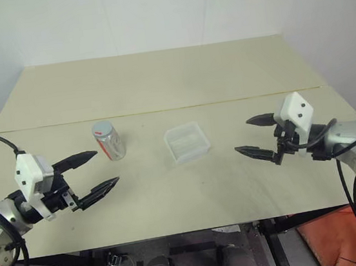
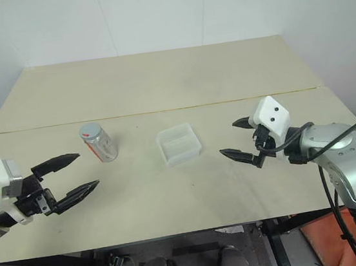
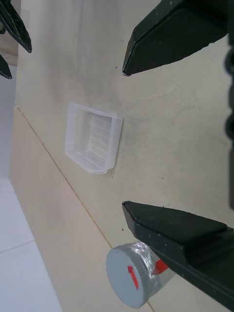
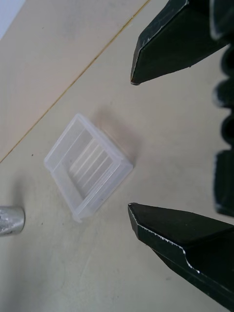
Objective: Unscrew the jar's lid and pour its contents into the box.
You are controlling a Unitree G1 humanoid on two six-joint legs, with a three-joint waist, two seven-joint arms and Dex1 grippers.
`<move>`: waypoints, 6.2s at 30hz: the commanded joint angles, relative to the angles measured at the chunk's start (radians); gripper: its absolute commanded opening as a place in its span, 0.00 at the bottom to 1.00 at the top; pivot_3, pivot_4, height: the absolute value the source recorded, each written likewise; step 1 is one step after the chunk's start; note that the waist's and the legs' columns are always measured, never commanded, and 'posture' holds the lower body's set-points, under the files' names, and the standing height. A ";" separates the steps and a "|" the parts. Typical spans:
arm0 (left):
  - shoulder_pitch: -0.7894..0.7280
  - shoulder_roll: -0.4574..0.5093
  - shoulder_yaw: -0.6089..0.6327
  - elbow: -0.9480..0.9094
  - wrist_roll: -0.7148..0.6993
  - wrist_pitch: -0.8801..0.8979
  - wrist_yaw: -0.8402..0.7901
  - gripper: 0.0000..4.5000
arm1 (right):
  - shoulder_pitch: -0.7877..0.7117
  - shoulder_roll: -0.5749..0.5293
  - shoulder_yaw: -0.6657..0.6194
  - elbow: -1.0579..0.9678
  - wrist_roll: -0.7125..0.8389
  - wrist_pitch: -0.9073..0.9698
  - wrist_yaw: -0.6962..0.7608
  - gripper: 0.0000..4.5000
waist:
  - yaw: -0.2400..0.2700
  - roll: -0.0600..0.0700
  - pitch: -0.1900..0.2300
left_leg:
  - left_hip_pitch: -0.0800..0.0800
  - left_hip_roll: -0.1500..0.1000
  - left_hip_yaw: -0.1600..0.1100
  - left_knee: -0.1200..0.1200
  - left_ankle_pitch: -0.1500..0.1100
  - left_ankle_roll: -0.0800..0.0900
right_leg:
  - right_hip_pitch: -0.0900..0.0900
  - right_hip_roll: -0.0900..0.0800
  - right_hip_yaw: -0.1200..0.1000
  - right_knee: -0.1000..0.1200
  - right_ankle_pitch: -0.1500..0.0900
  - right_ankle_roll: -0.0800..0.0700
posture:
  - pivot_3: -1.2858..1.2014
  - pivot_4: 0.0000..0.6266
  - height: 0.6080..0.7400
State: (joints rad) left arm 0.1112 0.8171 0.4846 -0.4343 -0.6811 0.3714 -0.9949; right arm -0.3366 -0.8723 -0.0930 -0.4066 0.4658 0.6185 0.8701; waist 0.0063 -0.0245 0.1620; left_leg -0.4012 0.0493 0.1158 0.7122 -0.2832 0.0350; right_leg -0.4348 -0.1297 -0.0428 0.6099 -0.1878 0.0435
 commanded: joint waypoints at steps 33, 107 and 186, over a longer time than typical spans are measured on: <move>-0.059 -0.406 -0.158 0.066 0.358 -0.150 0.554 1.00 | -0.105 0.014 0.009 -0.047 0.002 0.041 -0.059 1.00 | 0.002 0.000 0.000 | 0.002 0.000 -0.002 0.000 0.000 0.001 | 0.004 0.000 -0.002 -0.001 0.001 0.000 | 0.52 0.24 1.00; -0.557 -0.380 -0.289 0.611 0.371 -0.239 0.427 0.51 | -0.049 -0.047 -0.069 -0.151 0.198 0.113 0.026 1.00 | 0.005 -0.001 0.000 | 0.001 0.000 -0.003 0.001 0.000 0.001 | 0.005 0.000 -0.003 -0.001 0.001 0.000 | 0.52 0.24 1.00; -0.821 -0.235 -0.521 0.546 0.150 -0.094 -0.513 0.51 | -0.586 0.464 0.345 0.332 0.158 -0.052 0.421 0.61 | -0.024 -0.001 0.000 | -0.009 0.000 -0.003 0.002 0.004 -0.006 | -0.003 0.001 -0.005 0.004 0.001 0.001 | 0.52 0.24 1.00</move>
State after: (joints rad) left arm -0.7121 0.5472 -0.0961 0.1024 -0.5195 0.2863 -1.5248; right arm -0.8962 -0.4185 0.2334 -0.0859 0.6060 0.6235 1.1712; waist -0.0178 -0.0258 0.1625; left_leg -0.4098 0.0492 0.1125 0.7144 -0.2788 0.0291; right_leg -0.4378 -0.1290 -0.0478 0.6136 -0.1866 0.0445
